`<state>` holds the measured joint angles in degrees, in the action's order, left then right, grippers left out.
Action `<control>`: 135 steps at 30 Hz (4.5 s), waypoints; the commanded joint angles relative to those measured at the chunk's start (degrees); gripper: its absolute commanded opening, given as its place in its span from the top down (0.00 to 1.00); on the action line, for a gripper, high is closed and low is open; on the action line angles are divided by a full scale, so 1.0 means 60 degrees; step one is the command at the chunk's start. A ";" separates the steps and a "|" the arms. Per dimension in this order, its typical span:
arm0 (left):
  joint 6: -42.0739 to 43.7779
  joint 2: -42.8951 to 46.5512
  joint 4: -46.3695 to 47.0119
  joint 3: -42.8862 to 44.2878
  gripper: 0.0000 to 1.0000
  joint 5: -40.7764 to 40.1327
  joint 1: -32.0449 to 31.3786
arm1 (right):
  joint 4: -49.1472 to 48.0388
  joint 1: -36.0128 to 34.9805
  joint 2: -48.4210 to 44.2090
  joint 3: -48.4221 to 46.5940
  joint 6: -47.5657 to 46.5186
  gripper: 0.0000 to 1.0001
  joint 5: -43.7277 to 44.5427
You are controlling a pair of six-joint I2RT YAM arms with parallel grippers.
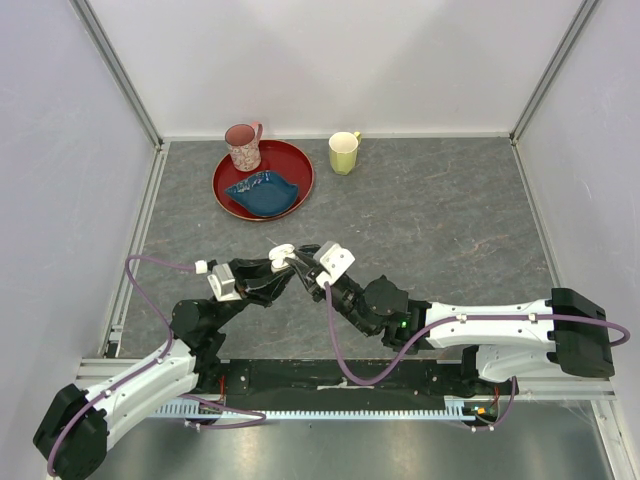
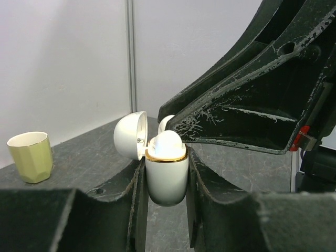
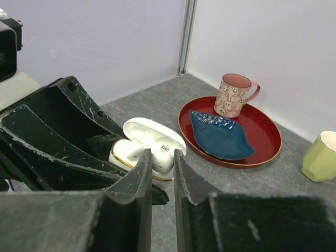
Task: Insert the wireless bluetooth earbuds into the charging case
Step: Place the earbud in the charging case, then close the charging case, then place the charging case at the center of the board.
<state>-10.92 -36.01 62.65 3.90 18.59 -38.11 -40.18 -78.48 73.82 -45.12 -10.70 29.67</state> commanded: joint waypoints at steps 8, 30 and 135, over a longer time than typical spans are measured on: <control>-0.0114 -0.0004 0.1233 0.0361 0.98 -0.0183 -0.0006 | 0.1511 -0.0001 0.0001 -0.0477 0.0860 0.69 0.0240; 0.0223 0.0054 0.0910 0.0229 0.98 -0.0125 -0.0006 | 0.1013 0.1609 -0.2591 0.0592 0.4345 0.03 0.0871; -0.6369 -0.9174 -0.5359 0.3964 0.91 -0.0285 -0.0065 | 0.8016 0.7425 -0.1566 0.0182 0.9400 0.02 -0.3085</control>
<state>-45.82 -89.91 28.86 27.33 19.16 -38.13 9.15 -34.35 63.99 -43.83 44.77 12.88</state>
